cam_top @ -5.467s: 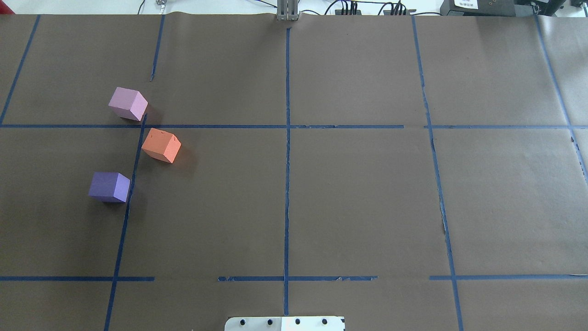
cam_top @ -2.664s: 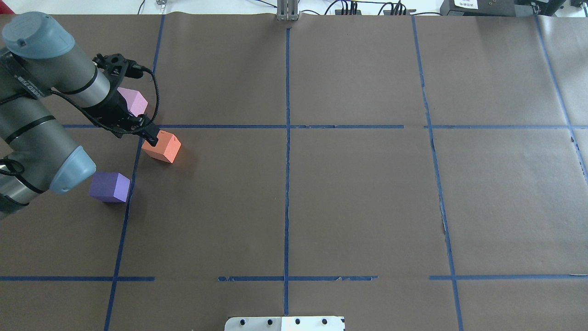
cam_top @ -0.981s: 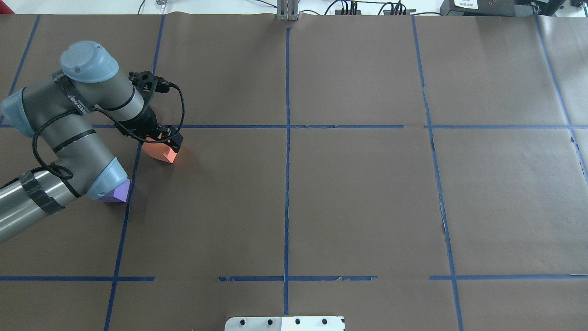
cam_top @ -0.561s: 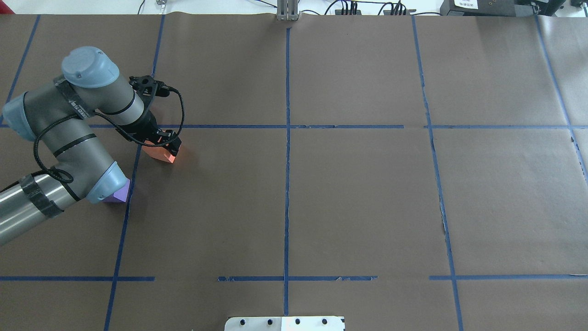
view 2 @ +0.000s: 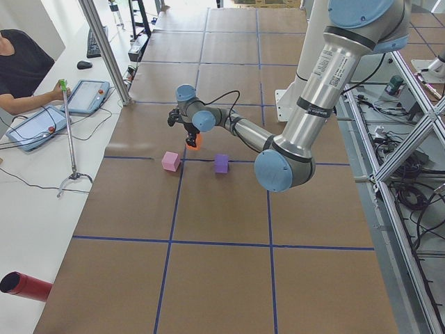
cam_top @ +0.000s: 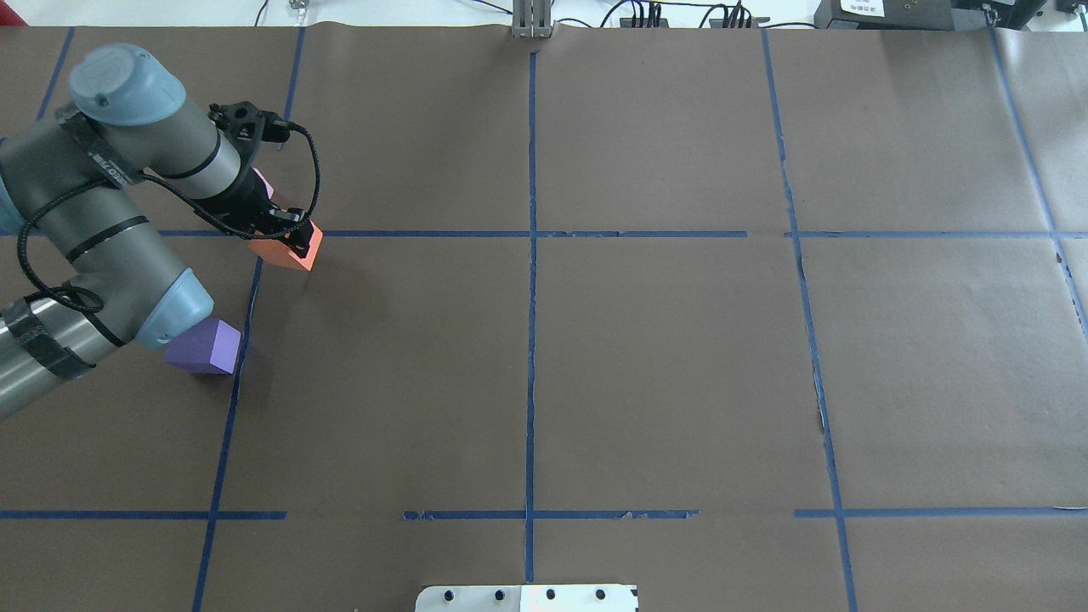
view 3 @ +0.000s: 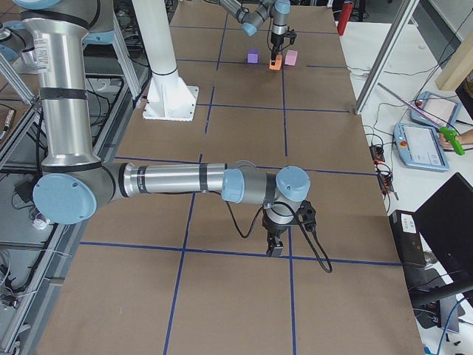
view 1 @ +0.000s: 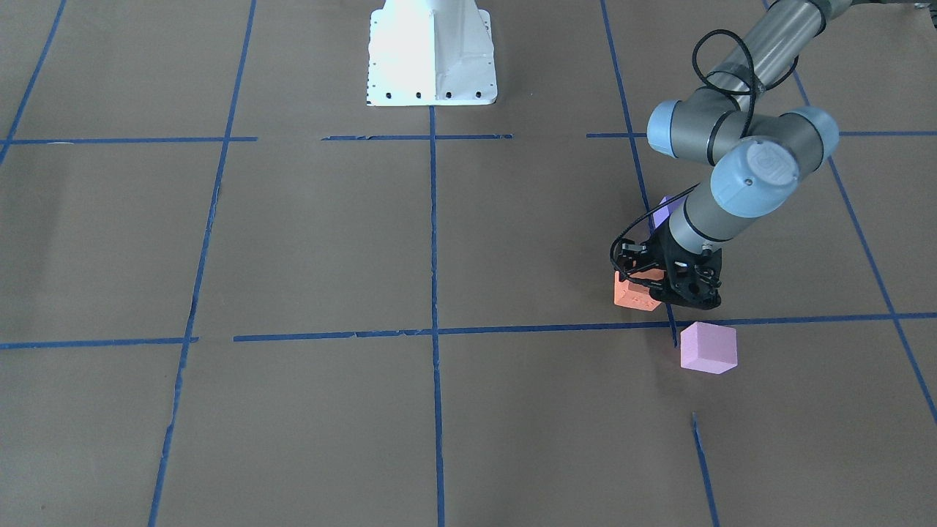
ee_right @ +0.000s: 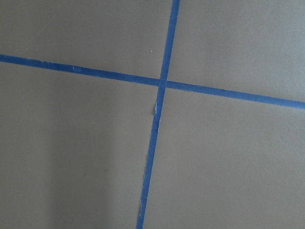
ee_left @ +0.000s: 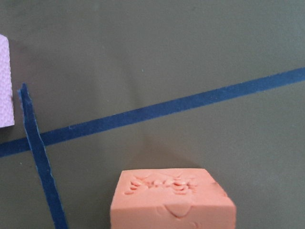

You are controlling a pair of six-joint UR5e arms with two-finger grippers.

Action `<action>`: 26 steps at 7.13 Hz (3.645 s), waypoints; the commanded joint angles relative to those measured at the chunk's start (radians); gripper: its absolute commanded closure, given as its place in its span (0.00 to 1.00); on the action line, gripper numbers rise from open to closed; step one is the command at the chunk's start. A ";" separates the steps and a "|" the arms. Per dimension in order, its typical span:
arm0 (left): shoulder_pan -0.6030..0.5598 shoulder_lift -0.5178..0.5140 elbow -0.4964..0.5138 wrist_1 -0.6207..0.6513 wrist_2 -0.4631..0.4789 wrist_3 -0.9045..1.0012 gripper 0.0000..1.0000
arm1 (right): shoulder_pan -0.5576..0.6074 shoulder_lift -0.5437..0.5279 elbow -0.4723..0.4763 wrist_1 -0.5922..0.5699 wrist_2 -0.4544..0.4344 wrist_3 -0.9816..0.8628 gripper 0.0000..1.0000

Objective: Arrange blocks in a line
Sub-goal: 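Carry the orange cube with the left gripper toward the pink cube, then lower the orange cube between the pink and purple cubes, open the left gripper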

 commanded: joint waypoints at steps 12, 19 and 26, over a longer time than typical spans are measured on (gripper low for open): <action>-0.219 0.085 -0.042 0.228 -0.214 0.160 1.00 | 0.000 0.000 0.000 0.000 0.000 0.000 0.00; -0.133 0.100 0.111 0.007 -0.204 0.098 1.00 | 0.000 0.000 0.000 0.000 0.000 -0.001 0.00; -0.093 0.094 0.130 -0.026 -0.201 0.058 1.00 | 0.000 0.000 0.000 0.000 0.000 0.000 0.00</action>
